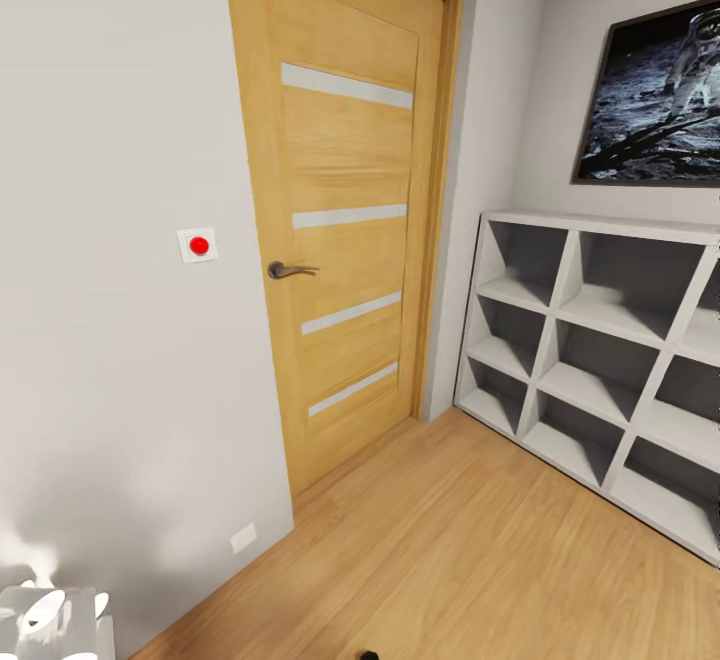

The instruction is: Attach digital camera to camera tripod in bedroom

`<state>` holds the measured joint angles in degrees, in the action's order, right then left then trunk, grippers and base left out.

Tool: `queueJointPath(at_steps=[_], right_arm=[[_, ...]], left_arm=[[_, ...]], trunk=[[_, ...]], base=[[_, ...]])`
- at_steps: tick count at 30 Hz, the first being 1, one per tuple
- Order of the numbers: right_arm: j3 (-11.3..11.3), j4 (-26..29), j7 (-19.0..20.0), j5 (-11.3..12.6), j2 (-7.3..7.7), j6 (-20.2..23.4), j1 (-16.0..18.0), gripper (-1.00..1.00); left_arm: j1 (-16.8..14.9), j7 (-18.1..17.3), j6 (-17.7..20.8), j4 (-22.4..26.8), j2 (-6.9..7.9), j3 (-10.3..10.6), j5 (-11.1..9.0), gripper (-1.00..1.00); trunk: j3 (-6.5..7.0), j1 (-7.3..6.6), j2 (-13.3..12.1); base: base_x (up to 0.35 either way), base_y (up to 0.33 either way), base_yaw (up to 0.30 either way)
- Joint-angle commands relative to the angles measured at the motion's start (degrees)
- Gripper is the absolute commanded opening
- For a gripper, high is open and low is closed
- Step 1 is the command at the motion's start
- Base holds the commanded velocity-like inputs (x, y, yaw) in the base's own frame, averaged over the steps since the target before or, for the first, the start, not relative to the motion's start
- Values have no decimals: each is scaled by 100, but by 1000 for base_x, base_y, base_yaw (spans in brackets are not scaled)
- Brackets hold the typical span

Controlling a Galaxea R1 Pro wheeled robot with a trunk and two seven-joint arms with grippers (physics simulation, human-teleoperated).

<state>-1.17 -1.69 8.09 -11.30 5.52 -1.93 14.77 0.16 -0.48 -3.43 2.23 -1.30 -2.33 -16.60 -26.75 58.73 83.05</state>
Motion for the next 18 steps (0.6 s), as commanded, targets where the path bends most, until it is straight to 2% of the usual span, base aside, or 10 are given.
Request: queueJointPath(at_steps=[1, 18], right_arm=[[-15, -18, 12, -38, 2, -18, 9, 100], [-15, -15, 8, -38, 2, -9, 9, 100]], left_arm=[[2, -5, -9, 6, -1, -21, -19, 100], [2, -5, -14, 6, -1, -22, -19, 100]], trunk=[[-5, 0, 3], [-5, 0, 3]], base=[[1, 1, -92], [0, 0, -168]])
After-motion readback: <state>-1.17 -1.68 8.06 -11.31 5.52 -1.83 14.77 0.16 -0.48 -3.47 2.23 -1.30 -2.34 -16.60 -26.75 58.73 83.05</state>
